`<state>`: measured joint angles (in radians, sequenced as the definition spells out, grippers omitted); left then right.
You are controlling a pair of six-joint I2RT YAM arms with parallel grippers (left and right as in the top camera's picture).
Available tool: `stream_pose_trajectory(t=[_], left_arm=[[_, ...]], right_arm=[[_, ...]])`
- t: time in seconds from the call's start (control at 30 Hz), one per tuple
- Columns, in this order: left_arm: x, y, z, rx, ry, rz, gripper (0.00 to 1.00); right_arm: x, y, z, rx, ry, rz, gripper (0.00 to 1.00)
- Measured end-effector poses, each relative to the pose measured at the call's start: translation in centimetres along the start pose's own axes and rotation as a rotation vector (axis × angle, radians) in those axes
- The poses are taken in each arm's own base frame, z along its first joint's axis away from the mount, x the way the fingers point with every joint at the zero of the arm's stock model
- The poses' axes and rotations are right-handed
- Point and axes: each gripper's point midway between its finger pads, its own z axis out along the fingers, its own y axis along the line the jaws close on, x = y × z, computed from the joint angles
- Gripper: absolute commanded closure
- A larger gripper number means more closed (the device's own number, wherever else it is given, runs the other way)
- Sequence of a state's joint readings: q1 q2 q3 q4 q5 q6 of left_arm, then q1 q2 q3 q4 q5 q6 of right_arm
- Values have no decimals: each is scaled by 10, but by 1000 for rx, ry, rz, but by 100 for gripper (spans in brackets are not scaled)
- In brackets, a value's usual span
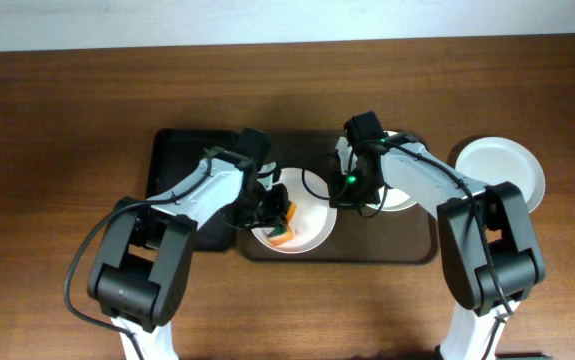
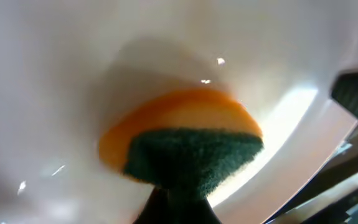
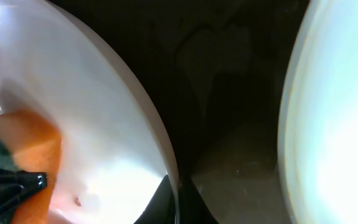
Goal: Clean dirty plates on tray and stack at the side
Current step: 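Scrub the tilted plate's sauce with the sponge in left gripper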
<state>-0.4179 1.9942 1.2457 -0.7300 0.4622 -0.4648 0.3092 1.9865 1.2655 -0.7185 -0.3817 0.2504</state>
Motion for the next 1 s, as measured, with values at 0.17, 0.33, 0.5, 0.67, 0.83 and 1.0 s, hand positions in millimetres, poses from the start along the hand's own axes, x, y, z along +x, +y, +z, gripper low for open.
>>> stream_pose_trajectory(t=[0.17,0.33,0.5,0.67,0.83,1.0], left_arm=[[-18,-17,4,86,-69,55,100],[-33,-23,5,95,-134,73,100],[-37,-21,5,81,-152,45,100],[-32,-25,3,141,-109,5,100],[-23,-36,3,217,-52,-15,100],[-16,-46,1,278,-11,-17,100]], right_arm=[[0,0,0,1,0,0,96],[0,0,0,1,2,0,96],[1,0,0,-2,3,2,96],[1,0,0,-1,3,2,96],[1,0,0,-1,3,2,96],[1,0,0,-1,3,2,96]])
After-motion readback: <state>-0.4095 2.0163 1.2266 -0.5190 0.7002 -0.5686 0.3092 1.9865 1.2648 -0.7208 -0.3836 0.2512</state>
